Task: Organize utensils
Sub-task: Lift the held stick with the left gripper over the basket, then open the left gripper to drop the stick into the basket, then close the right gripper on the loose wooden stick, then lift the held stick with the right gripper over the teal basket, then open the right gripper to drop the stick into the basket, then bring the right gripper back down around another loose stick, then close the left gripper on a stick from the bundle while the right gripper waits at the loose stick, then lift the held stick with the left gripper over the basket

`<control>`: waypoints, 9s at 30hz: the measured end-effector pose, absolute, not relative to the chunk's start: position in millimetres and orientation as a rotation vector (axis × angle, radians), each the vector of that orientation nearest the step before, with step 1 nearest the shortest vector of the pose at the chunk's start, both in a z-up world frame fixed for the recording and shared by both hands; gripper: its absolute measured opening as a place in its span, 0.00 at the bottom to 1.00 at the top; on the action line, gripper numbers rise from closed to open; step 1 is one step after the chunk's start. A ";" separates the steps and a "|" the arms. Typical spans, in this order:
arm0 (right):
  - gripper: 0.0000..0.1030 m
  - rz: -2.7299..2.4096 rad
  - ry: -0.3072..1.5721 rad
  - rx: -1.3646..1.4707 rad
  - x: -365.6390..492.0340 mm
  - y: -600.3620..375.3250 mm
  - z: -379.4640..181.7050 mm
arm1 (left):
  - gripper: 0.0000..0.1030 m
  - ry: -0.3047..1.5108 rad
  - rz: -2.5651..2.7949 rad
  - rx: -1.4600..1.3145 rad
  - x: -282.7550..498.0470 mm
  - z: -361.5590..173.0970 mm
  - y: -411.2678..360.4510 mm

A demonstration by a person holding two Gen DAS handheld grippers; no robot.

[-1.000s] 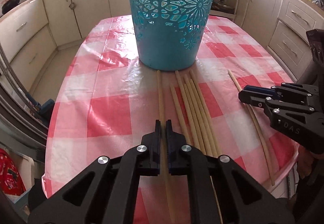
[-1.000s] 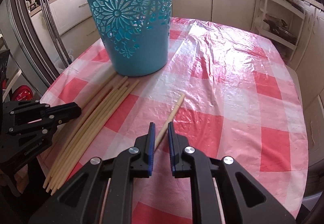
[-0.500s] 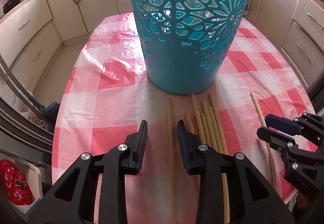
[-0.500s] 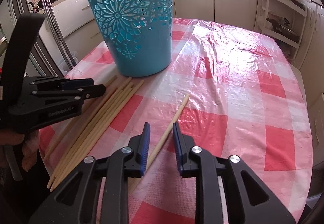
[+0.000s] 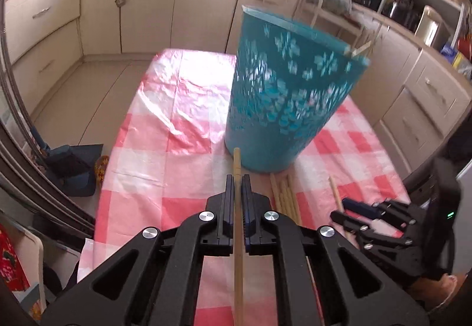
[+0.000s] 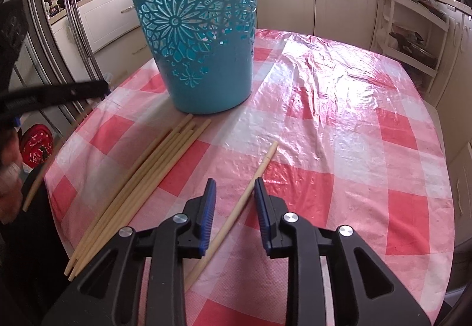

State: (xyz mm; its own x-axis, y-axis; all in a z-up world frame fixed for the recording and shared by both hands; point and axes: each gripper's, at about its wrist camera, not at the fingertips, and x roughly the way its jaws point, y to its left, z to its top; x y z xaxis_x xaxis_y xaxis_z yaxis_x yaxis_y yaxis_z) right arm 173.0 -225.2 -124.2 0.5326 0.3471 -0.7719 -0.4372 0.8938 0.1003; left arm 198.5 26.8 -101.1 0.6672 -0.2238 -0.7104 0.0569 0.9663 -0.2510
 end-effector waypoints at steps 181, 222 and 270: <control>0.08 0.409 0.941 -0.154 157.4 -198.1 -124.0 | 0.80 0.787 0.184 -0.390 210.0 -169.2 70.7; 0.20 0.474 0.929 -0.023 167.3 -210.9 -125.8 | 0.27 0.916 -0.065 0.054 200.9 -167.4 -34.5; 0.11 0.477 0.898 0.016 187.6 -235.4 -130.3 | 0.05 0.251 -0.156 -0.274 261.4 93.3 5.4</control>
